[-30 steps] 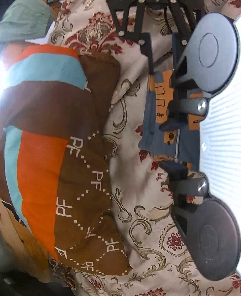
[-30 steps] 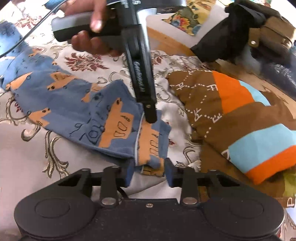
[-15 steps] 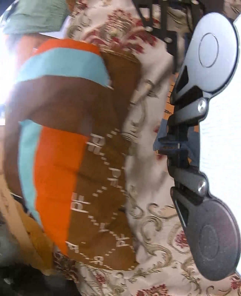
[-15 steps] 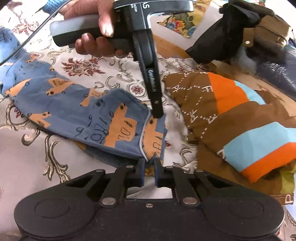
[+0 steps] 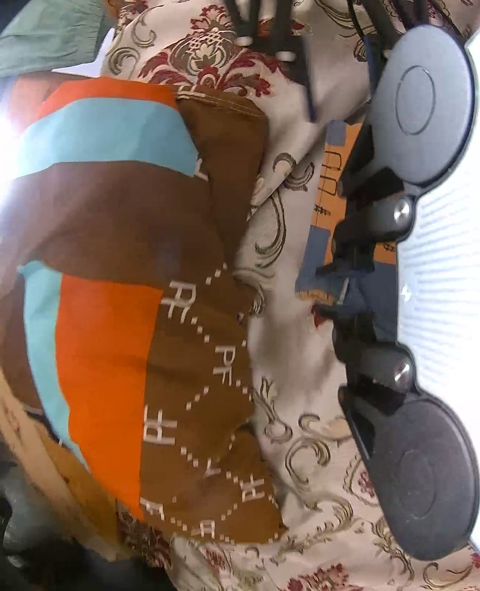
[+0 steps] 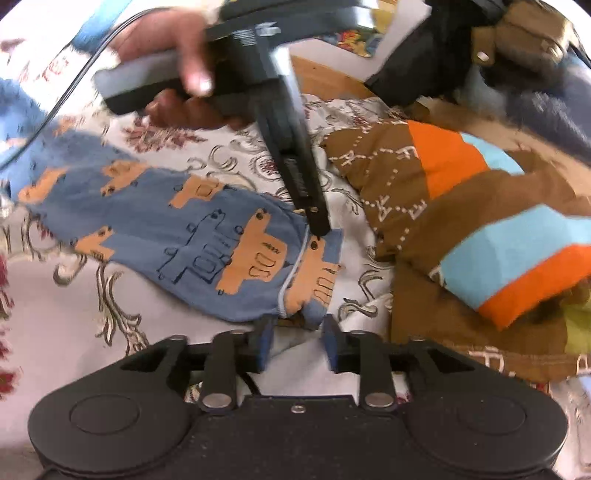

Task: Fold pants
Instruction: 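Press the folded pants edge with the left gripper while the right gripper hovers, then lift both grippers away from the folded pants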

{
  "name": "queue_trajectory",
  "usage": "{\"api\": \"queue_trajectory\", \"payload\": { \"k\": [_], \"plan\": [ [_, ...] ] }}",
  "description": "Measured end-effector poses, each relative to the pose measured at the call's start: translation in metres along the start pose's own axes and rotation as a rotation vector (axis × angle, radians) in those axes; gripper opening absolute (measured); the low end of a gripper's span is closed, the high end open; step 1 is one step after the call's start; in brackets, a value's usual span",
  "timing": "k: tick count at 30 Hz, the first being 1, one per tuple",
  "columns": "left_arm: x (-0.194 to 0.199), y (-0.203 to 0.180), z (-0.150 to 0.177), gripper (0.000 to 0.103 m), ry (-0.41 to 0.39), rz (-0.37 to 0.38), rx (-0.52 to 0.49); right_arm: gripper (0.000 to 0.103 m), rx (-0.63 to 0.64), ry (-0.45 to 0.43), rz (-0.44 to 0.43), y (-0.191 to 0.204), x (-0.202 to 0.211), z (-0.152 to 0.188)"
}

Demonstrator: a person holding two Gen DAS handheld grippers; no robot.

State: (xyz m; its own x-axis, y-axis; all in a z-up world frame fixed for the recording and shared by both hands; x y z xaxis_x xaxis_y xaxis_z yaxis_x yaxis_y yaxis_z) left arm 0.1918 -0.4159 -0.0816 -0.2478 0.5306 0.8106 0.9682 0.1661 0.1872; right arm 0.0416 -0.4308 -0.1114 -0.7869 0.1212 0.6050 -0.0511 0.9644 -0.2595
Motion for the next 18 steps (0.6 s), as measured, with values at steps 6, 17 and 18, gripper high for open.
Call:
{"api": "queue_trajectory", "payload": {
  "k": [6, 17, 18],
  "plan": [
    [0.05, 0.021, 0.037, 0.07, -0.119, -0.084, 0.161, 0.065, -0.183, -0.033, 0.002, -0.03, 0.003, -0.014],
    [0.129, 0.027, 0.205, 0.092, 0.001, -0.36, 0.534, 0.093, -0.078, -0.019, 0.065, -0.015, -0.01, -0.024],
    [0.141, 0.027, 0.218, 0.094, 0.006, -0.383, 0.526, 0.101, -0.069, -0.045, 0.031, -0.009, -0.007, -0.034]
  ]
}}
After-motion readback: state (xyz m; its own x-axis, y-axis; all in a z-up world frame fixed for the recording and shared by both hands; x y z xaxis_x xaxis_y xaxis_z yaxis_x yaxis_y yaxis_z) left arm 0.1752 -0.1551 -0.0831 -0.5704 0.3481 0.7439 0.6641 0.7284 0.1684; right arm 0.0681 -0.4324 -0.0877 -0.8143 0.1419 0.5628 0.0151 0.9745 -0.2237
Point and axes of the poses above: each gripper's, at about its wrist camera, not at the fingertips, and x roughly against the way its jaws point, y to its left, z to its underside, the point moved 5 cm from there along -x, roughly the way its jaws point
